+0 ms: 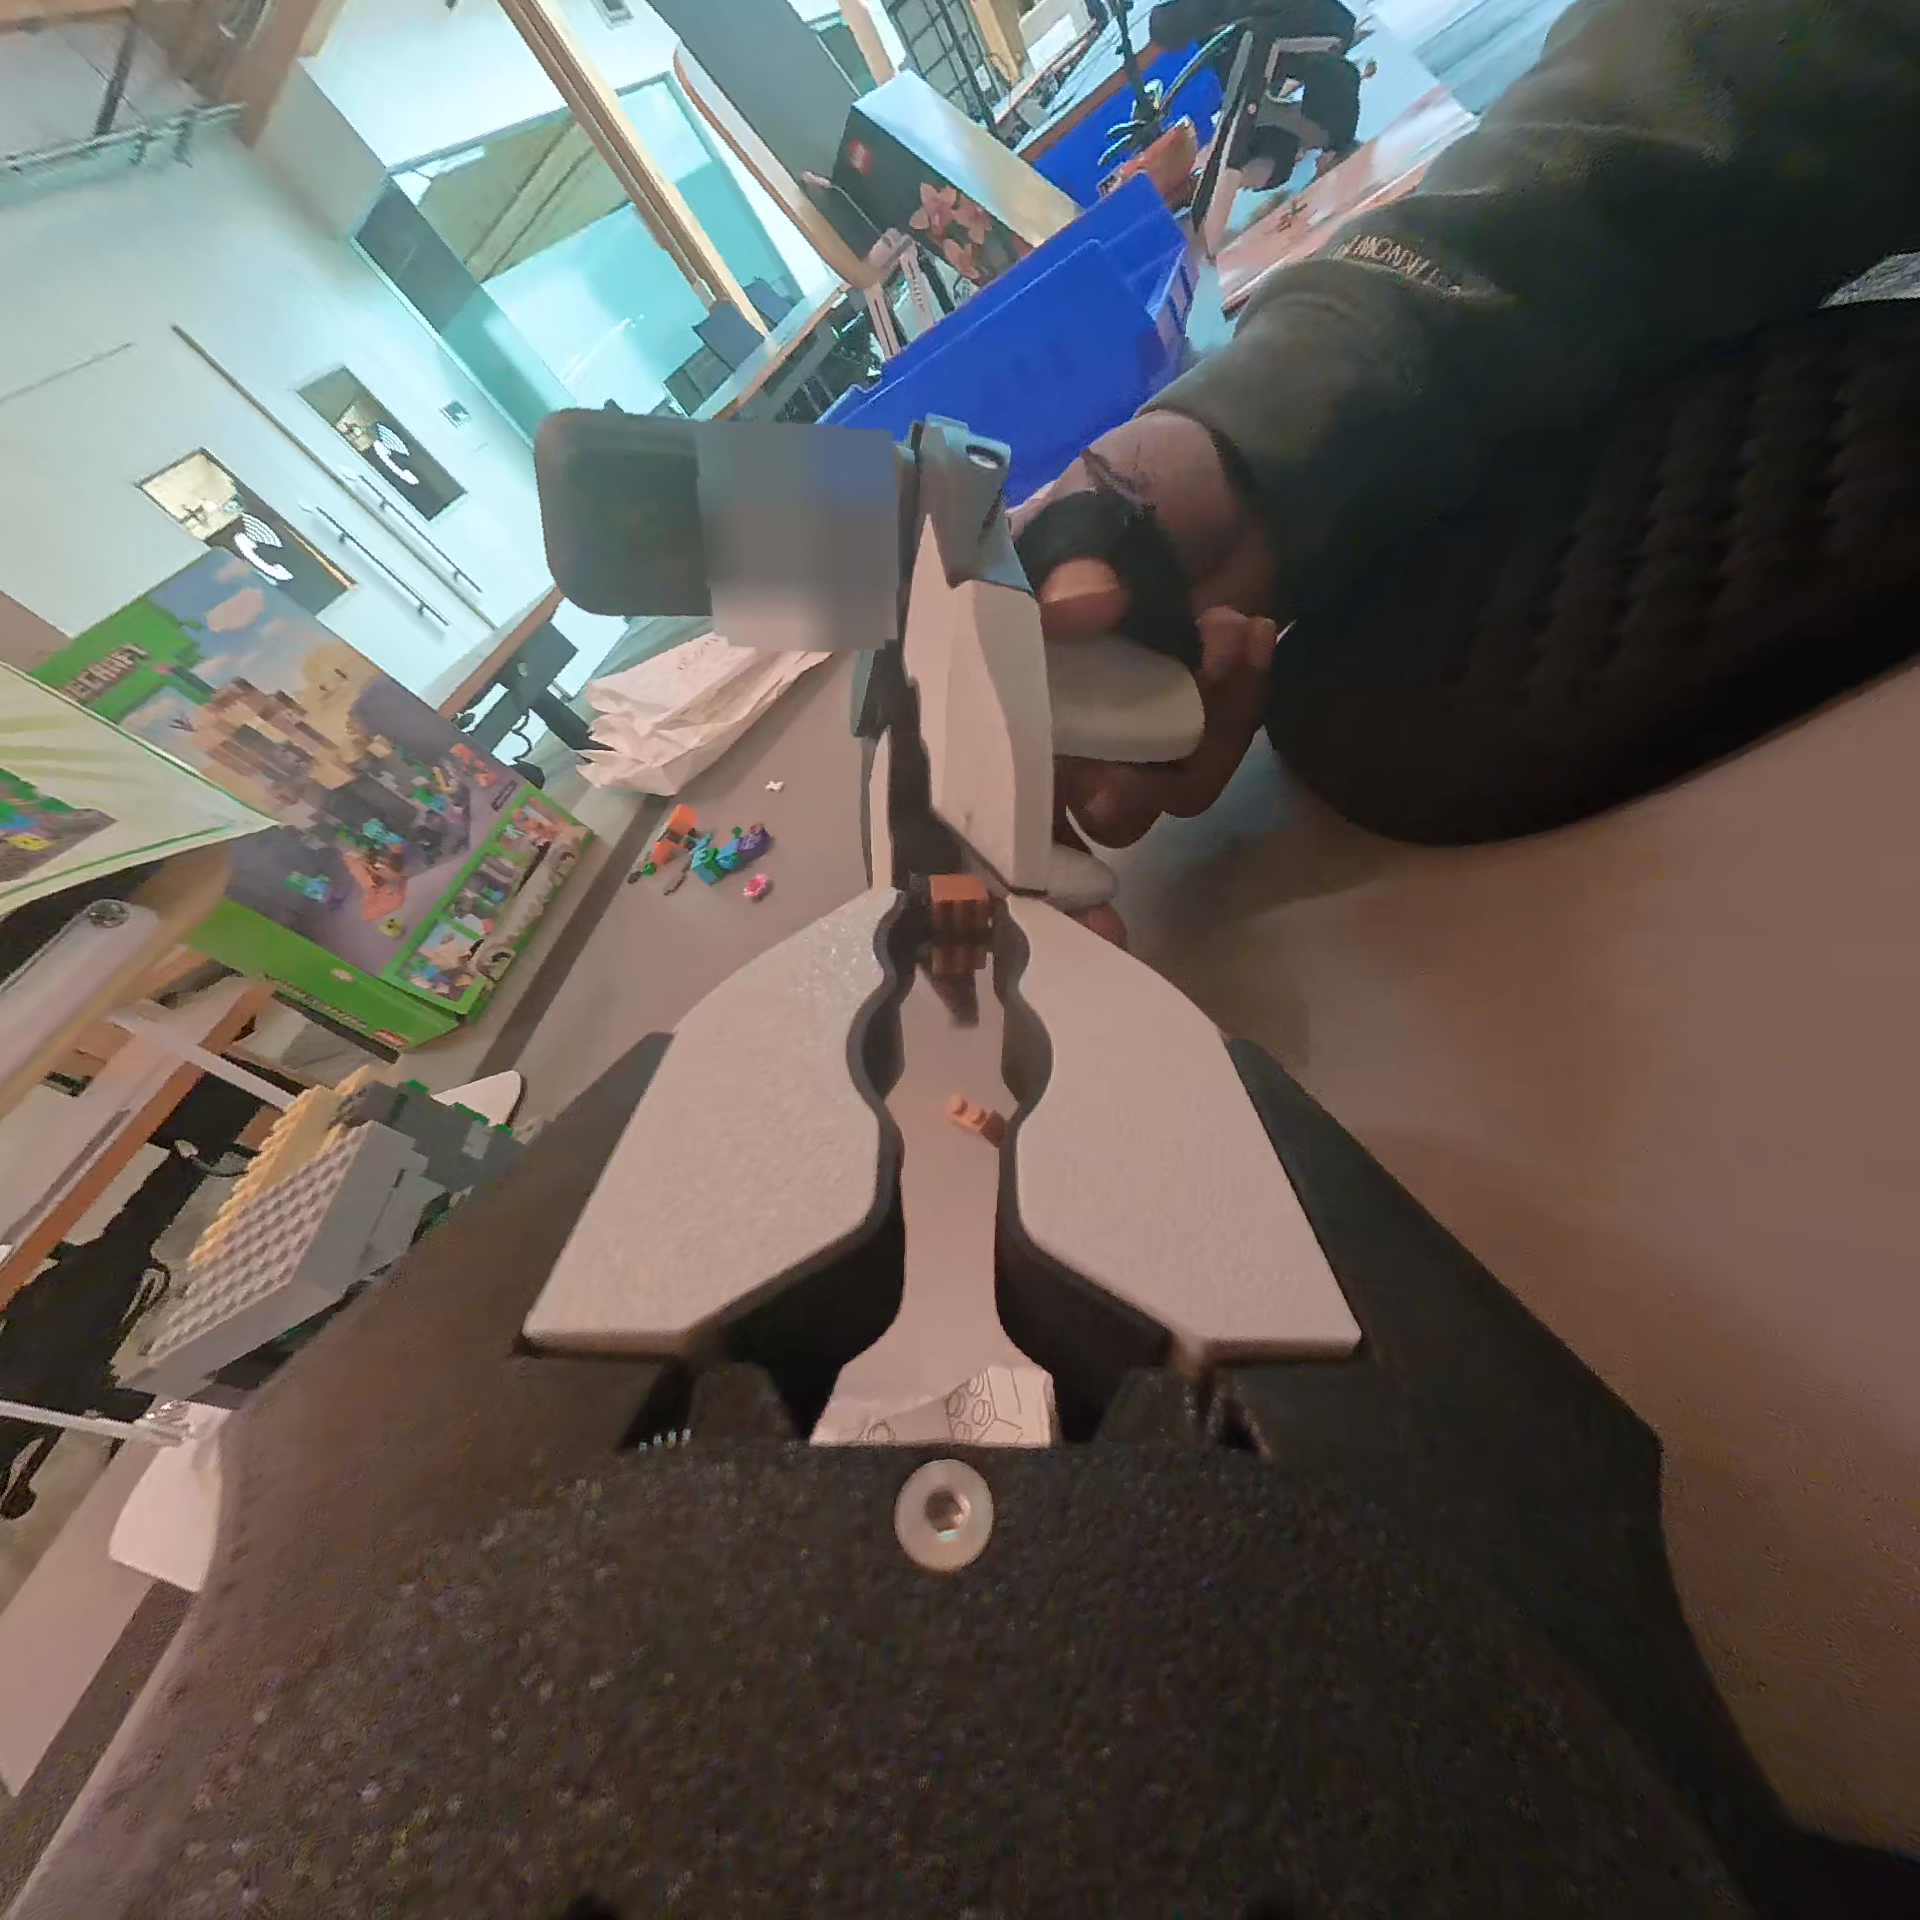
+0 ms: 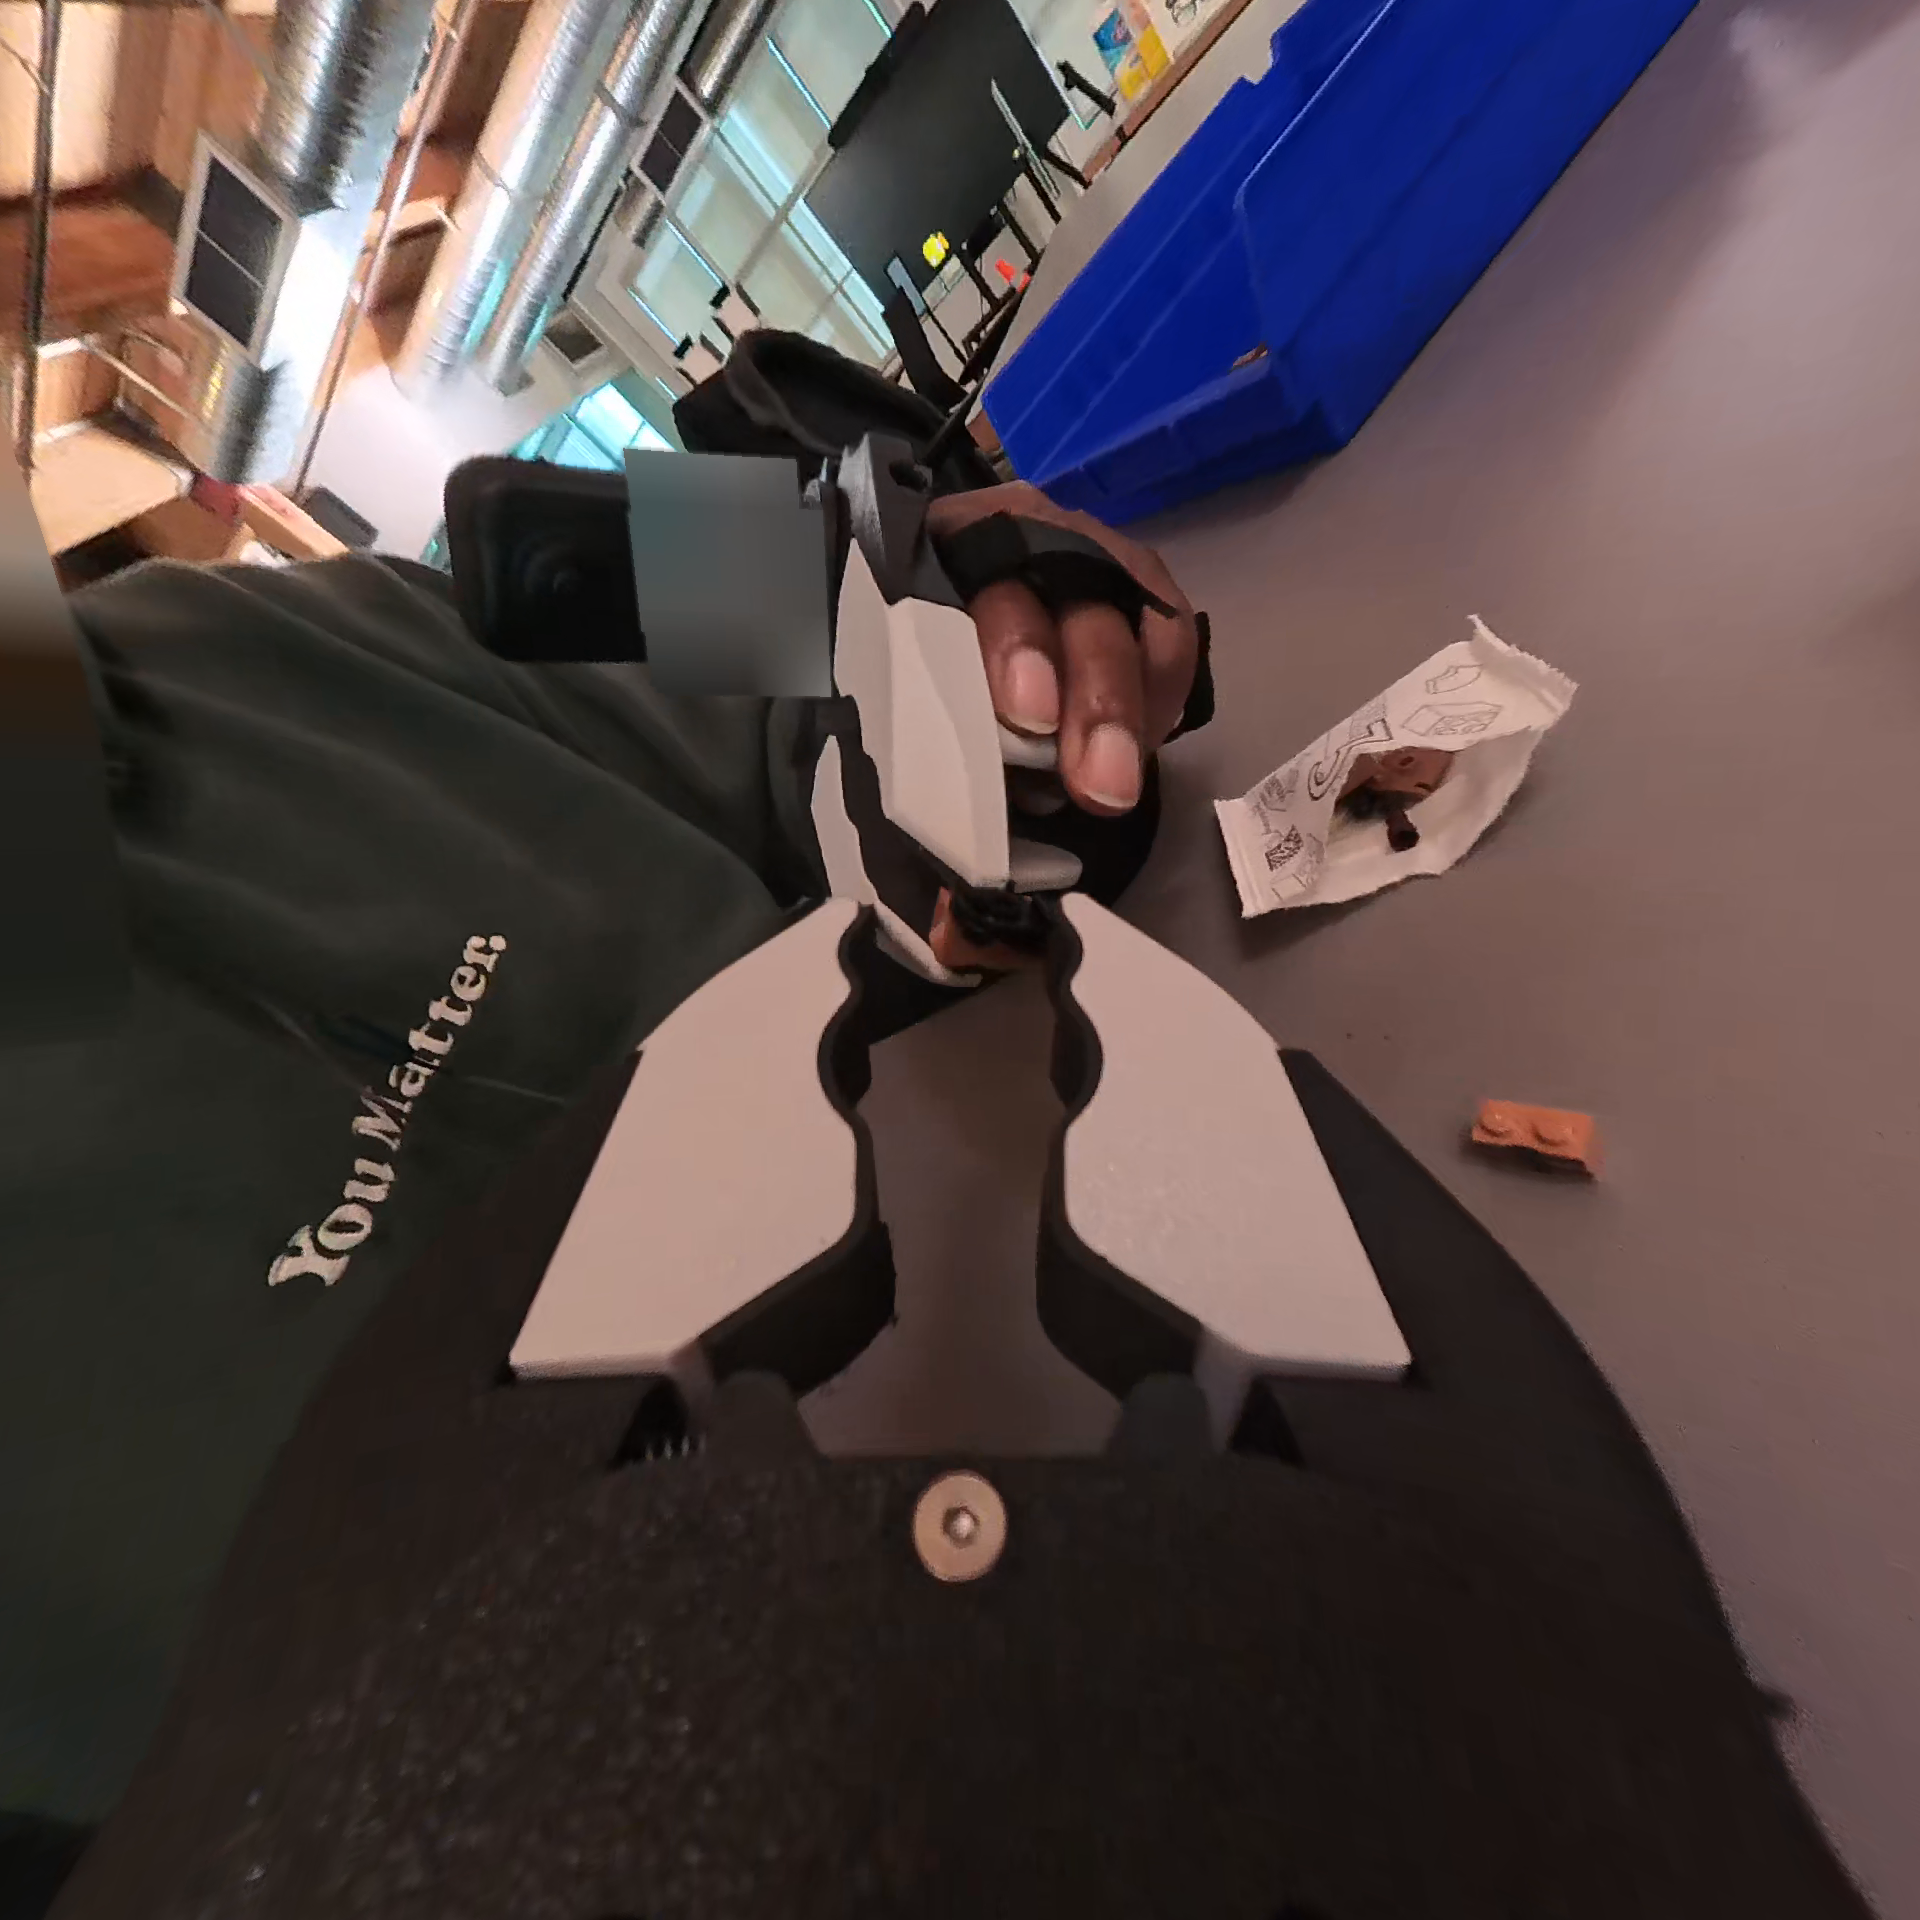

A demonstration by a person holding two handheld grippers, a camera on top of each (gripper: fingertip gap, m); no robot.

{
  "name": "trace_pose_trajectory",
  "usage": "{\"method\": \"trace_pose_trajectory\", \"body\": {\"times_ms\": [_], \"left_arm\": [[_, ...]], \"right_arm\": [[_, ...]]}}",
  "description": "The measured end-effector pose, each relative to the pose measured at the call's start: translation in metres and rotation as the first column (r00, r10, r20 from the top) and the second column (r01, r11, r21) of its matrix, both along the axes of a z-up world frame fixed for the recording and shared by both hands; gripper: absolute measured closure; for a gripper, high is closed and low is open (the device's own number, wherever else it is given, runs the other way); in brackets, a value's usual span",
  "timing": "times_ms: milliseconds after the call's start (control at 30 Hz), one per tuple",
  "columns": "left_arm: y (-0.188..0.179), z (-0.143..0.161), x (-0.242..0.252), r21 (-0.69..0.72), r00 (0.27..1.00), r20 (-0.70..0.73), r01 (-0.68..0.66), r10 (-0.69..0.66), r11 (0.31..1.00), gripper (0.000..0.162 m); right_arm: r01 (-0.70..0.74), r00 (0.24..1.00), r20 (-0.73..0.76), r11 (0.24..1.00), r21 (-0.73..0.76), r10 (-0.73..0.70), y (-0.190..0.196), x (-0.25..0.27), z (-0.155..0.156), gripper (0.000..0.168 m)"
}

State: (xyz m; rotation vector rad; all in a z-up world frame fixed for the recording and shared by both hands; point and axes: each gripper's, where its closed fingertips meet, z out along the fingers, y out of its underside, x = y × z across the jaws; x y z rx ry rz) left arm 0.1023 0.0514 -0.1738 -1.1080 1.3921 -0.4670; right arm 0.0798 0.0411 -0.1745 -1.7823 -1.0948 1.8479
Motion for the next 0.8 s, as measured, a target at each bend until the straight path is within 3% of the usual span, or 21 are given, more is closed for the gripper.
{"method": "trace_pose_trajectory", "body": {"times_ms": [133,267,333,400,533,667,800], "left_arm": [[-0.001,-0.002,0.0,-0.055,1.0,-0.002,0.018,-0.018,0.998,0.147],[0.001,-0.005,-0.002,-0.115,1.0,-0.001,0.025,-0.025,0.993,0.15],[0.001,-0.01,-0.002,-0.215,0.999,-0.003,0.039,-0.04,0.976,0.15],[0.005,-0.019,-0.003,-0.328,0.999,-0.022,0.019,-0.028,0.945,0.15],[0.01,-0.025,0.001,-0.44,0.999,-0.028,-0.027,0.016,0.898,0.154],[0.013,-0.033,0.004,-0.528,0.998,-0.051,-0.063,0.042,0.847,0.15],[0.022,-0.029,0.001,-0.596,0.995,-0.027,-0.094,0.097,0.798,0.147]], "right_arm": [[-0.011,1.0,-0.001,1.0,-0.009,0.011,0.004,0.005,-0.002,0.152],[-0.035,0.997,0.079,0.989,0.146,0.024,0.002,0.01,-0.01,0.151],[-0.035,0.99,0.144,0.965,0.261,-0.003,0.006,0.014,-0.017,0.151],[-0.049,0.97,0.239,0.913,0.406,-0.054,0.011,0.019,-0.029,0.151],[-0.133,0.896,0.397,0.734,0.666,-0.198,0.02,0.021,-0.048,0.151],[-0.182,0.842,0.436,0.593,0.784,-0.318,0.03,0.019,-0.052,0.151],[-0.206,0.808,0.437,0.504,0.839,-0.396,0.035,0.016,-0.055,0.151]]}}
